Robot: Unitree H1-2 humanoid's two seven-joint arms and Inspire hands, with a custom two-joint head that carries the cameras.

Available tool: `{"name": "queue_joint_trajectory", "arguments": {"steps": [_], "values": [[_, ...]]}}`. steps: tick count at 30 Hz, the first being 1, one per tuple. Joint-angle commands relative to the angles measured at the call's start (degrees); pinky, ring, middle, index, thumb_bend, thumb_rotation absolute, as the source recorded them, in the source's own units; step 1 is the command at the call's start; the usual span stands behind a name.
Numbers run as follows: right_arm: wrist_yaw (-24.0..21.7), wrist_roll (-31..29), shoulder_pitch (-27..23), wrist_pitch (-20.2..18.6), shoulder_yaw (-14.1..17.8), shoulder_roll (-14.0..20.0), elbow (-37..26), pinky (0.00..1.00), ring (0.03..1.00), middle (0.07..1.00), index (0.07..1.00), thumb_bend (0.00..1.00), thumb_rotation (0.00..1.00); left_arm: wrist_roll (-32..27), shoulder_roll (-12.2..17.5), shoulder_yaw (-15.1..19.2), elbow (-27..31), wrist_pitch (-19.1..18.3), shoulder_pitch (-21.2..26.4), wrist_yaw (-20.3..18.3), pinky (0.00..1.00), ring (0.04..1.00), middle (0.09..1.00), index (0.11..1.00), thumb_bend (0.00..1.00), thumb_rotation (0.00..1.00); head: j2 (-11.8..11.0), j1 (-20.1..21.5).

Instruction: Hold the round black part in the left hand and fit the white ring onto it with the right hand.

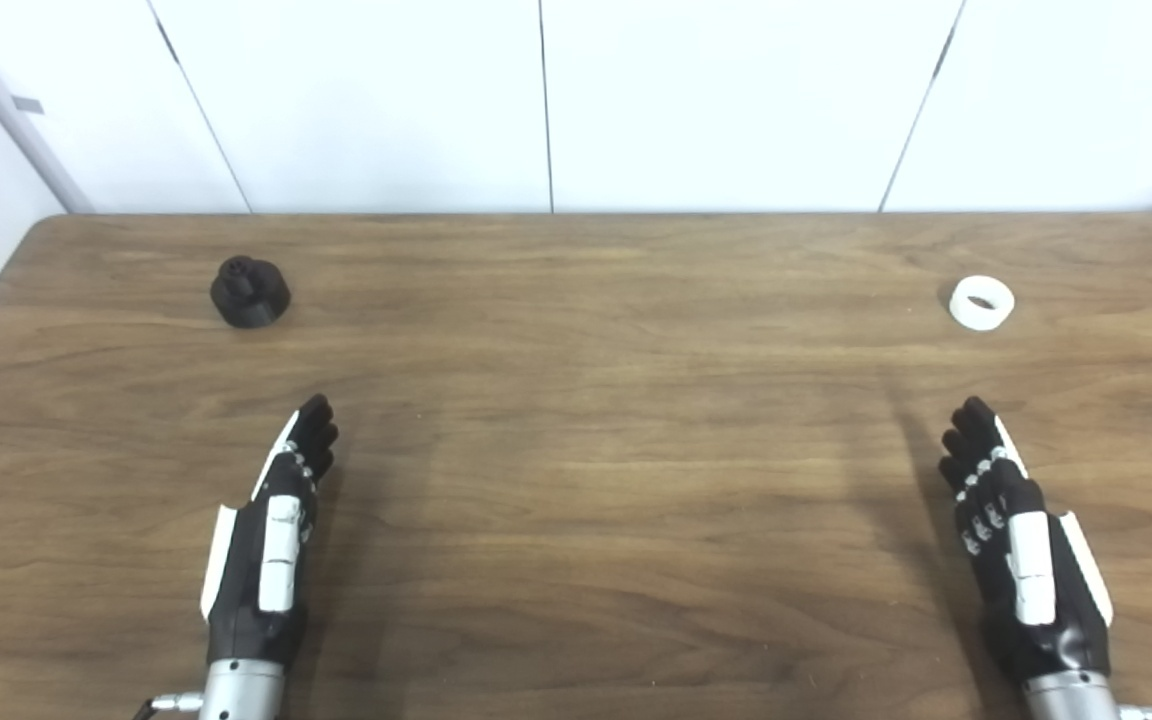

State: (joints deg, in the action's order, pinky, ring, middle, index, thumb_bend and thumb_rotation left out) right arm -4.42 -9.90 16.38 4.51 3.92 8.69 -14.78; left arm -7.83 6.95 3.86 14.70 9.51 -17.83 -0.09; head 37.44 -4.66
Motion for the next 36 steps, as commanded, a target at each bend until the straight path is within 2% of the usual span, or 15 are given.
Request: {"name": "queue_joint_trajectory", "arguments": {"steps": [1, 4, 7, 17, 18, 21, 24, 27, 31, 36], "values": [[0.0, -0.5, 0.8, 0.2, -0.2, -1.3, -0.7, 1.0, 0.988, 0.986, 0.968, 0.61, 0.96, -0.6, -1.0, 0.3, 2.0, 0.1, -0.6, -0.1, 0.98, 0.964, 0.965, 0.954, 0.58, 0.94, 0.1, 0.0], [-0.1, -0.4, 0.8, 0.6, -0.2, -1.3, -0.5, 1.0, 0.983, 0.985, 0.969, 0.6, 0.96, -0.6, -1.0, 0.4, 2.1, 0.1, -0.7, -0.1, 0.98, 0.964, 0.965, 0.954, 0.58, 0.94, 0.1, 0.0], [-0.3, -0.4, 0.8, 0.5, -0.2, -1.0, -0.5, 1.0, 0.992, 0.99, 0.972, 0.6, 0.97, -0.3, -1.1, 0.4, 2.1, 0.0, -0.6, -0.1, 0.98, 0.96, 0.963, 0.953, 0.58, 0.94, -0.5, -1.8], [-1.2, -2.3, 0.4, 2.3, 0.4, -0.6, 1.9, 1.0, 0.997, 0.998, 0.991, 0.55, 0.99, 2.2, -2.3, -0.9, 0.5, 2.1, -0.7, 0.1, 0.98, 0.961, 0.963, 0.956, 0.57, 0.94, -5.5, -9.8], [-1.4, -2.6, 0.3, 2.4, 0.4, -0.6, 2.2, 1.0, 0.999, 0.998, 0.989, 0.55, 1.0, 2.4, -2.4, -1.1, 0.4, 2.2, -0.8, 0.2, 0.98, 0.96, 0.962, 0.956, 0.57, 0.94, -5.5, -9.8], [-1.9, -3.1, 0.2, 2.8, 0.4, -0.4, 2.8, 1.0, 1.0, 1.0, 0.997, 0.54, 1.0, 3.1, -2.7, -1.5, -0.6, 3.4, -0.6, 0.3, 0.98, 0.959, 0.96, 0.952, 0.56, 0.93, -7.9, -12.5], [-2.3, -3.4, -0.1, 3.8, 0.4, -0.5, 3.7, 1.0, 1.0, 1.0, 1.0, 0.52, 1.0, 3.6, -2.7, -1.8, -1.5, 4.4, -0.5, 0.3, 0.98, 0.963, 0.962, 0.953, 0.54, 0.93, -8.7, -13.2], [-1.5, -1.2, -0.3, 5.4, 0.5, -0.5, 5.0, 1.0, 0.997, 0.996, 0.995, 0.54, 1.0, 4.1, -2.8, -2.0, -2.4, 5.3, -0.3, 0.4, 0.98, 0.96, 0.957, 0.951, 0.54, 0.92, -9.7, -14.1], [-1.6, -1.1, -0.4, 6.0, 0.6, -0.3, 6.1, 1.0, 0.993, 0.993, 0.993, 0.57, 1.0, 4.3, -2.8, -2.2, -2.8, 5.6, -0.3, 0.3, 0.98, 0.965, 0.959, 0.954, 0.53, 0.93, -9.7, -13.9], [-1.7, -1.1, -0.4, 6.8, 0.7, -0.4, 6.4, 1.0, 0.985, 0.99, 0.99, 0.56, 1.0, 4.6, -3.3, -2.2, -2.6, 5.3, -0.5, 0.8, 0.98, 0.965, 0.96, 0.955, 0.54, 0.91, -9.7, -13.2]]}}
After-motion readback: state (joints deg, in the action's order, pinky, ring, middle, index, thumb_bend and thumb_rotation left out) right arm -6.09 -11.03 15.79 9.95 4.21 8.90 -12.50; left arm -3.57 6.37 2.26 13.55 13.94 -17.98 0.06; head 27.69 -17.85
